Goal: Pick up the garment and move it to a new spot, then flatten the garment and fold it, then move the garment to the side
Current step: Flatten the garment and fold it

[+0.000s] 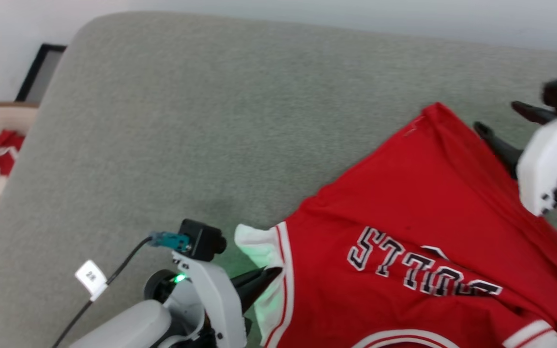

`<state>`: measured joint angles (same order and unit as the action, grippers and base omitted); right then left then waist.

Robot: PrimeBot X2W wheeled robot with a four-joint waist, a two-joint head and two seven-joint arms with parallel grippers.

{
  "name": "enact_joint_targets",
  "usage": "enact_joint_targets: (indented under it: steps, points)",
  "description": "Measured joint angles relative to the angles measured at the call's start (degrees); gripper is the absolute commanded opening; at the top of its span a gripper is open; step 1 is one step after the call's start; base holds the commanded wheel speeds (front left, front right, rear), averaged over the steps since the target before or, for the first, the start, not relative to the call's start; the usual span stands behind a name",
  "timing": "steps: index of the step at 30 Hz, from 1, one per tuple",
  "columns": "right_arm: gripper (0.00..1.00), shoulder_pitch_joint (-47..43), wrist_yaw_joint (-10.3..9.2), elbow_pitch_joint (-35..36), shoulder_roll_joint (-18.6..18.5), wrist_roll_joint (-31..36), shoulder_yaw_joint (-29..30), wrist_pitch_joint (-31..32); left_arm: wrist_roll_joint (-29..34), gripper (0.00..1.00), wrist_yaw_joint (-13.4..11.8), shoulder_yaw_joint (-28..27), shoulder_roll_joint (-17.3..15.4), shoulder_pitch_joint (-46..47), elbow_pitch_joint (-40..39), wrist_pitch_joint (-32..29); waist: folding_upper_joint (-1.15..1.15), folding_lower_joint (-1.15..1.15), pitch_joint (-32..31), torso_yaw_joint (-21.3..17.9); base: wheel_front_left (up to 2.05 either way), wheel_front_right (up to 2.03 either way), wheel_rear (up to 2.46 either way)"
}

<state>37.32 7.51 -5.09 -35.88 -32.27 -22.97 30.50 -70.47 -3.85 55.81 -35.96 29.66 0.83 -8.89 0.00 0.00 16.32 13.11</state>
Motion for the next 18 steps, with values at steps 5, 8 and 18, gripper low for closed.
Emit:
enact_joint_targets:
  steps: [5,8,18]
  points:
    - [1.0,9.29,0.01,-11.85,-0.21,-3.32,-10.46,-0.47,0.57,0.0,1.89,0.81,2.33,1.52,2.01,-0.1,0.0,0.0,1.38,2.79,0.0,0.0,0.0]
    - [1.0,13.1,0.01,-17.52,-0.12,-5.71,-15.97,0.91,0.8,0.0,2.93,1.23,3.77,2.35,3.22,-0.08,0.0,0.0,2.27,4.4,0.0,0.0,0.0]
    - [1.0,22.39,0.02,-30.28,-0.69,-12.32,-29.55,4.72,1.41,0.0,5.92,2.09,7.12,4.4,7.24,0.11,0.0,0.0,5.05,8.91,0.0,0.0,0.0]
